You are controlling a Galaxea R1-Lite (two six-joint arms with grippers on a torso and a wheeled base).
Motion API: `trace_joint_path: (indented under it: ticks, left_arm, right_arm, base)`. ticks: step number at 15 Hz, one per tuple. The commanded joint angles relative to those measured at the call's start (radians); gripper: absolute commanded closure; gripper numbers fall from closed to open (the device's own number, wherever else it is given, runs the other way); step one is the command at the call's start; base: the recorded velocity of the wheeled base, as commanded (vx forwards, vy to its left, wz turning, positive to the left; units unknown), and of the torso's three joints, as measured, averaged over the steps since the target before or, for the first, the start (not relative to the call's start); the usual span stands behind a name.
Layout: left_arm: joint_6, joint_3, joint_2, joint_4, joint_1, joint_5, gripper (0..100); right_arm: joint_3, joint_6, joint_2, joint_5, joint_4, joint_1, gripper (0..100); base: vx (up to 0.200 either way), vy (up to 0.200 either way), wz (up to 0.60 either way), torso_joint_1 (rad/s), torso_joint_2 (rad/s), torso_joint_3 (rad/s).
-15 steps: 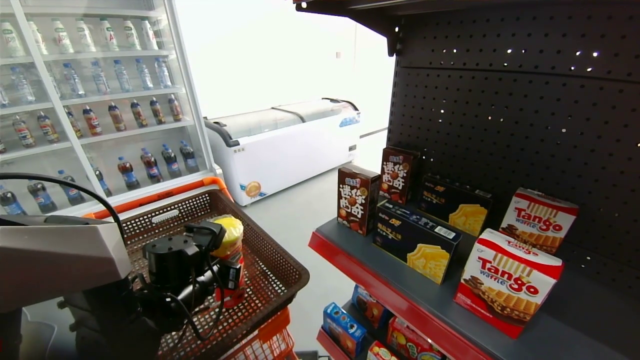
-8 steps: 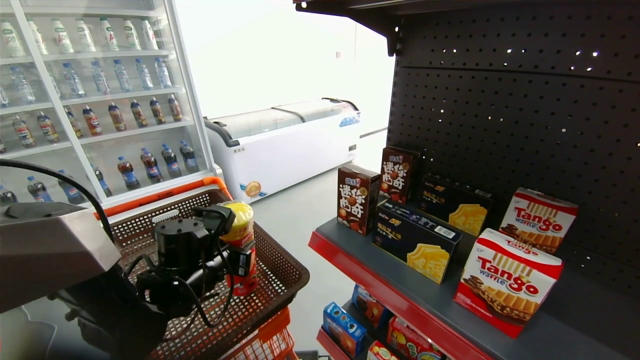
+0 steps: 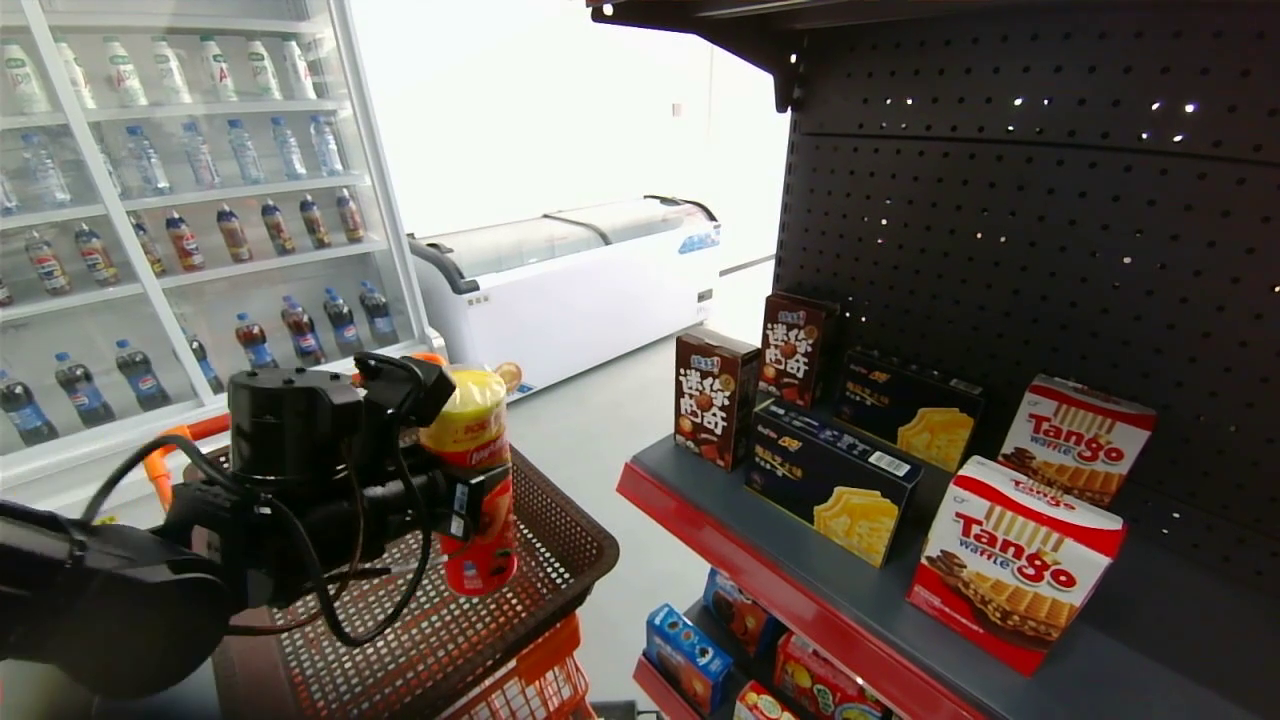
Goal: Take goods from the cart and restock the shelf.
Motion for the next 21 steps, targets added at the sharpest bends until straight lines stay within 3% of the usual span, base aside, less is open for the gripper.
trace_joint_path:
  ticks: [1,5,11,15,21]
  left_arm:
    - [-0.004,-0.062,-0.175,0.136,-0.003,-0.083,100]
    - [-0.015,-0.052,-0.343,0.277,0.000,-0.220,100]
    - [-0.007,-0.046,-0.428,0.322,-0.016,-0.224,100]
    - [-0.006,-0.046,-0.537,0.524,-0.102,-0.221,100]
    - [-0.006,0.038,-0.632,0.540,-0.109,-0.224,100]
  right_arm:
    - [0.000,0.000,0.000,0.000,0.000,-0.001,0]
    - [0.000,0.000,0.000,0.000,0.000,0.000,0]
    - [0.000,0.000,0.000,0.000,0.000,-0.001,0]
    - [0.000,0.000,0.000,0.000,0.000,0.000,0]
    - [0.000,-0.002,0.000,0.000,0.000,0.000,0]
  base:
    - [0.000,0.000,0.00,0.000,0.00,0.000]
    - [0.000,0.000,0.00,0.000,0.00,0.000]
    - [0.000,0.000,0.00,0.000,0.00,0.000]
    - [0.000,0.000,0.00,0.000,0.00,0.000]
    - [0.000,0.000,0.00,0.000,0.00,0.000]
